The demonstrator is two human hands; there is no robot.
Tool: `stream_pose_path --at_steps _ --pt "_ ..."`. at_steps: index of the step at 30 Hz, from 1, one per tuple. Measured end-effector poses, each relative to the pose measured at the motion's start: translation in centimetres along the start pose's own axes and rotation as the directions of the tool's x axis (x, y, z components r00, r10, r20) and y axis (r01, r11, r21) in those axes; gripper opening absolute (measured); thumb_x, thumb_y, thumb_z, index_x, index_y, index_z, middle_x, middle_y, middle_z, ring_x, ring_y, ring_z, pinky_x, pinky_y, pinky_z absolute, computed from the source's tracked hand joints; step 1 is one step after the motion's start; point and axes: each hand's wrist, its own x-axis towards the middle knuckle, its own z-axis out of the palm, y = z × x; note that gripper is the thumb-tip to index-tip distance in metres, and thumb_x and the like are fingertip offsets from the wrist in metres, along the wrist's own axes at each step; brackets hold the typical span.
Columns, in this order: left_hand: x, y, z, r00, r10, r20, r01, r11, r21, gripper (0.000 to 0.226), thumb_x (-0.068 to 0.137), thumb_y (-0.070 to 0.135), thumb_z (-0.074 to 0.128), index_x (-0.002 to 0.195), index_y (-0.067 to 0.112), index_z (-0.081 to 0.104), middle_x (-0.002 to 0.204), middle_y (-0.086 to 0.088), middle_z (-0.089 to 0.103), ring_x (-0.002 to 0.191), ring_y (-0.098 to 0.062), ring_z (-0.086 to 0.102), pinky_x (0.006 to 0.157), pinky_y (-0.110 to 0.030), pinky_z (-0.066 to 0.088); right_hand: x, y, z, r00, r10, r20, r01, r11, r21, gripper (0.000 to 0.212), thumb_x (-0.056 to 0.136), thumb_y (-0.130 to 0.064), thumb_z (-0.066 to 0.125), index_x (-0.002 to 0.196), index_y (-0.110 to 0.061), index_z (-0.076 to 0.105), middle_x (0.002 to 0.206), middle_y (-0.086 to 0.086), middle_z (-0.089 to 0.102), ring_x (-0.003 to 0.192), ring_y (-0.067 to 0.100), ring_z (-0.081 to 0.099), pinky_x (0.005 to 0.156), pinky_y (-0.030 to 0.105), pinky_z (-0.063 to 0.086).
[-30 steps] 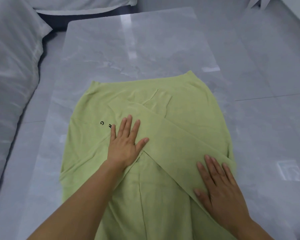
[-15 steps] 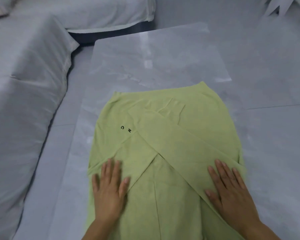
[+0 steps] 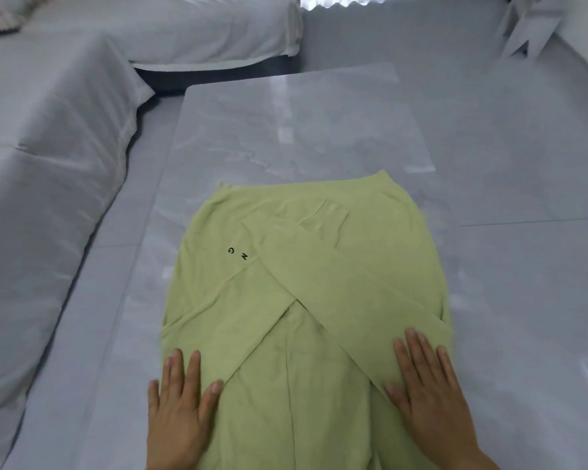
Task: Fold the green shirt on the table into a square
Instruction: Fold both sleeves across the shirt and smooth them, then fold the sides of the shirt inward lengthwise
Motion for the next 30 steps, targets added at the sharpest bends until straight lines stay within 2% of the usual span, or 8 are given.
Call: stream_pose_path --at_steps 5,8,11,16,19,24,27,30 --pt "2.4 8.3 -3.5 0.991 0.078 -0.107 -0.099 0.974 -0.205 0.074 0.080 0.058 0.037 0.131 0.004 0.047 0.144 -0.015 0.040 0.133 -0.032 0.035 0.108 -0.046 0.025 -0.6 0.1 -0.9 0.971 0.161 -0.175 -0.105 0.951 0.291 0.054 0.097 -0.046 0.021 0.129 -0.007 0.041 0.144 0.009 0.037 0.125 0.025 0.037 0.110 0.025 0.019" --pt "5.1 16.4 -3.6 0.968 0.234 -0.092 -0.252 0.904 -0.344 0.038 0.088 0.027 0.059 0.118 0.004 0.053 0.120 -0.011 0.052 0.104 -0.028 0.056 0.085 -0.035 0.045 -2.2 0.4 -0.9 0.815 0.517 -0.262 -0.383 0.820 0.425 0.070 0.092 -0.058 0.025 0.112 0.004 0.051 0.104 0.031 0.058 0.099 0.034 0.048 0.087 0.039 0.037" --pt "7.5 25.7 -3.0 0.933 0.348 -0.089 -0.355 0.854 -0.381 0.030 0.089 0.025 0.059 0.113 0.008 0.055 0.114 -0.007 0.054 0.080 -0.016 0.055 0.071 -0.026 0.041 -3.7 0.7 -0.2 0.706 0.680 -0.197 -0.538 0.696 0.474 0.081 0.089 -0.065 0.024 0.090 0.007 0.061 0.076 0.026 0.063 0.069 0.040 0.061 0.062 0.043 0.052" --pt "10.8 38.7 -0.1 0.937 0.350 0.013 -0.320 0.871 -0.374 0.039 0.089 0.039 0.055 0.110 0.006 0.051 0.117 -0.009 0.050 0.089 -0.021 0.053 0.074 -0.028 0.037 -3.0 0.7 -0.2 0.673 0.708 -0.213 -0.578 0.684 0.446 0.062 0.088 -0.067 0.021 0.078 -0.017 0.057 0.064 0.012 0.059 0.058 0.035 0.059 0.058 0.038 0.048" --pt "11.4 42.6 2.8 0.938 0.313 0.146 -0.275 0.933 -0.232 0.058 0.085 0.052 0.054 0.118 0.005 0.045 0.123 -0.012 0.045 0.109 -0.030 0.051 0.082 -0.037 0.040 -3.4 0.8 0.1 0.682 0.686 -0.254 -0.545 0.708 0.448 0.031 0.075 -0.061 0.045 0.080 -0.030 0.043 0.065 0.007 0.059 0.067 0.027 0.054 0.064 0.036 0.032" --pt "12.6 42.9 4.8 0.956 0.270 0.110 -0.254 0.957 -0.139 0.019 0.088 0.017 0.047 0.104 0.006 0.050 0.111 -0.014 0.053 0.104 -0.034 0.053 0.081 -0.038 0.042 -4.1 1.6 0.2 0.719 0.605 -0.342 -0.440 0.777 0.451 0.021 0.072 -0.049 0.052 0.078 -0.032 0.042 0.063 0.001 0.057 0.071 0.017 0.040 0.064 0.031 0.031" --pt "13.8 41.2 2.8 0.978 0.177 0.110 -0.075 0.793 -0.605 0.018 0.085 0.010 0.046 0.069 0.017 0.040 0.071 -0.002 0.047 0.073 -0.024 0.048 0.063 -0.032 0.038 -4.4 0.9 -0.6 0.721 0.611 -0.328 -0.393 0.750 0.532 0.019 0.085 -0.052 0.044 0.081 -0.033 0.044 0.071 -0.003 0.056 0.068 0.011 0.045 0.061 0.026 0.038" --pt "14.3 37.3 -1.0 0.965 0.143 0.220 0.121 0.500 -0.857 0.025 0.085 0.001 0.048 0.067 0.017 0.040 0.064 -0.001 0.041 0.056 -0.016 0.040 0.048 -0.024 0.034 -4.4 -1.6 -3.0 0.785 0.477 -0.395 -0.258 0.832 0.491 0.016 0.088 -0.046 0.040 0.081 -0.033 0.046 0.078 -0.004 0.049 0.055 0.009 0.050 0.051 0.020 0.041"
